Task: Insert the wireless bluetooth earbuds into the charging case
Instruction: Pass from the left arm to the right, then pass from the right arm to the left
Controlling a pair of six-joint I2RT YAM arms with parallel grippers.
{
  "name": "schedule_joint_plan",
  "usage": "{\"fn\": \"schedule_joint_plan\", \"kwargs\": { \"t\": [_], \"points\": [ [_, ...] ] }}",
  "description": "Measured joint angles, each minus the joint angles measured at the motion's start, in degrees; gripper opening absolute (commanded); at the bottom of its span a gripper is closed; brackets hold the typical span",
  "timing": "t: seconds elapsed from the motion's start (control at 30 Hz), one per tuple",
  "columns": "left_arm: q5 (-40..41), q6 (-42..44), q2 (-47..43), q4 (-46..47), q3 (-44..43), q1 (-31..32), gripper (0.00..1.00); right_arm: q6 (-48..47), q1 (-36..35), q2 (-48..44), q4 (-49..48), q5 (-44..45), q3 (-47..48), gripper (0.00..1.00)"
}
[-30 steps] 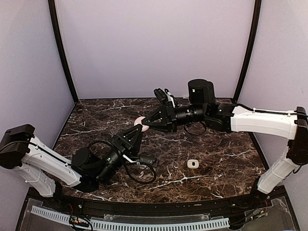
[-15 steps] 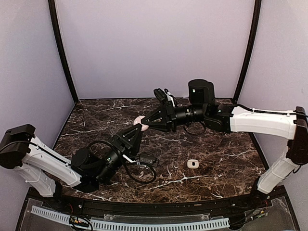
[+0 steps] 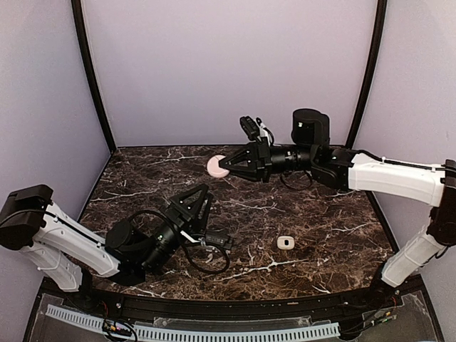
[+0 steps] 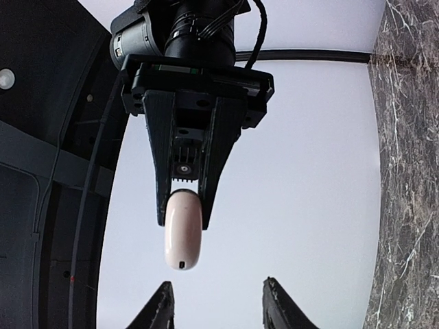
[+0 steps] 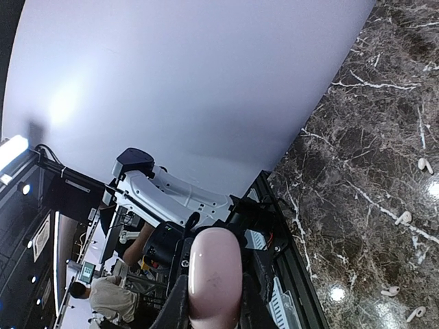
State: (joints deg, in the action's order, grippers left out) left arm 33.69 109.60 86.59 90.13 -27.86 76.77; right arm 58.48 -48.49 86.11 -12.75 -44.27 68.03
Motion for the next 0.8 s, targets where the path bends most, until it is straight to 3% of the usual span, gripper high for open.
{"fn": "schedule_joint_plan", "kwargs": {
  "t": [0.1,0.27,0.43,0.67,0.8],
  "points": [
    [0.5,-5.1,-1.6,-2.9,0.0,0.0,0.45,-5.1,0.6,-1.0,3.5,1.0,0.9,0.0],
    [0.8,-23.7,-14.0,-23.8,-3.4,0.0,0.5,-17.0,0.9,-3.3,10.7,4.3,3.4,0.0],
    [-4.4,-45.7,-24.2,-43.8,-11.5,-1.5,0.5,-29.8,0.9,-6.7,17.5,6.7,4.9,0.0],
    [-24.0,-77.2,-27.8,-65.3,-18.0,-10.5,0.47,-44.0,0.9,-10.2,24.9,6.5,5.5,0.0],
    [-34.9,-89.3,-27.4,-72.6,-20.3,-13.7,0.41,-49.7,0.9,-10.6,29.1,5.0,6.9,0.0]
  ]
}}
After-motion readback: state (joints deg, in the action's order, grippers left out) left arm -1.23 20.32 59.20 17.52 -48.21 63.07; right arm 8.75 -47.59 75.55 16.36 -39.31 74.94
